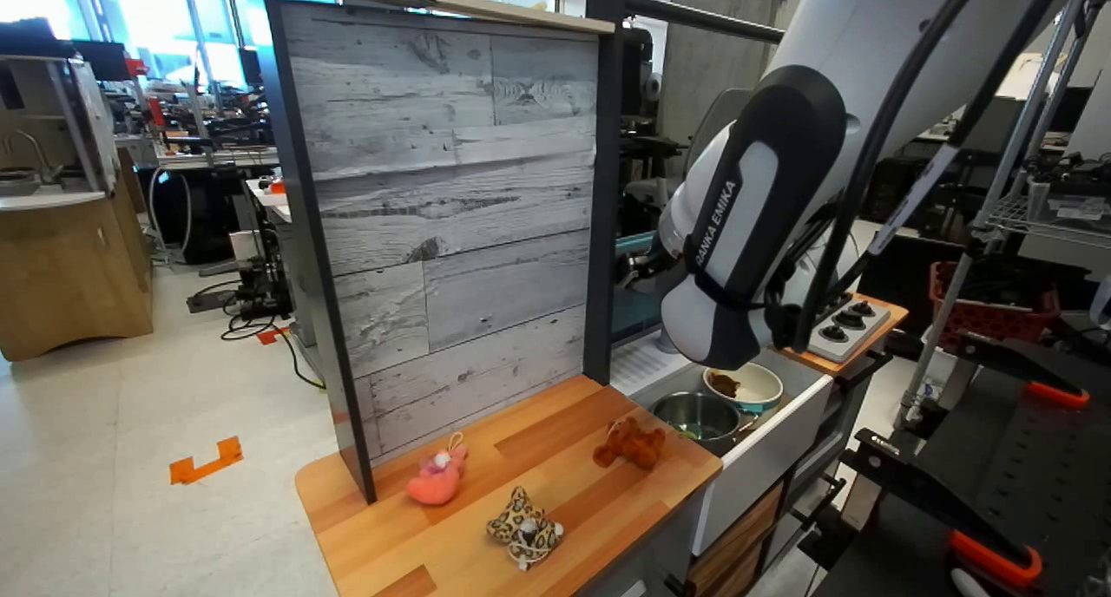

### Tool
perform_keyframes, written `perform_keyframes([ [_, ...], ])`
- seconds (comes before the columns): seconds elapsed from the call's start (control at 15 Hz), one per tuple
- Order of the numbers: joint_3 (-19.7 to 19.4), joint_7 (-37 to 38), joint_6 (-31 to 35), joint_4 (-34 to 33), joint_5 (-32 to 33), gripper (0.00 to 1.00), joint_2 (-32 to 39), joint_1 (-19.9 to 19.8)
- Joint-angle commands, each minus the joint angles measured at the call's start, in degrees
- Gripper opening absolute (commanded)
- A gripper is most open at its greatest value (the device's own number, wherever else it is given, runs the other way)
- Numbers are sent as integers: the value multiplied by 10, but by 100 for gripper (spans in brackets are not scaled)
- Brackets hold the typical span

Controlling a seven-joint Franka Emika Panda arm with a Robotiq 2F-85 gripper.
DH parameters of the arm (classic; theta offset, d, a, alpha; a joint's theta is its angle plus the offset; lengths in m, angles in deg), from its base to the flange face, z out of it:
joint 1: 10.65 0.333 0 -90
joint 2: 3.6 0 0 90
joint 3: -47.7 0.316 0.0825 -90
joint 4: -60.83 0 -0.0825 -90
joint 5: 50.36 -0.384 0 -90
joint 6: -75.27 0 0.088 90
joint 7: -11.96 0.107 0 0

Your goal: Slide the spout to the right

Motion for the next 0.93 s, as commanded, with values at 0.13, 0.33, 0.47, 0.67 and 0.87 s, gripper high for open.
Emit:
perform_keyframes([
  [0.13, -17, -1, 39, 34, -5, 100, 10, -7],
  [0.33, 5, -33, 49, 53, -16, 100, -21, -28],
  [0.47, 14, -38, 51, 71, -11, 100, -39, -36],
  [0.67, 25, -46, 46, 97, -5, 100, -67, -51],
  [0.87, 32, -53, 31, 113, -9, 100, -89, -60],
])
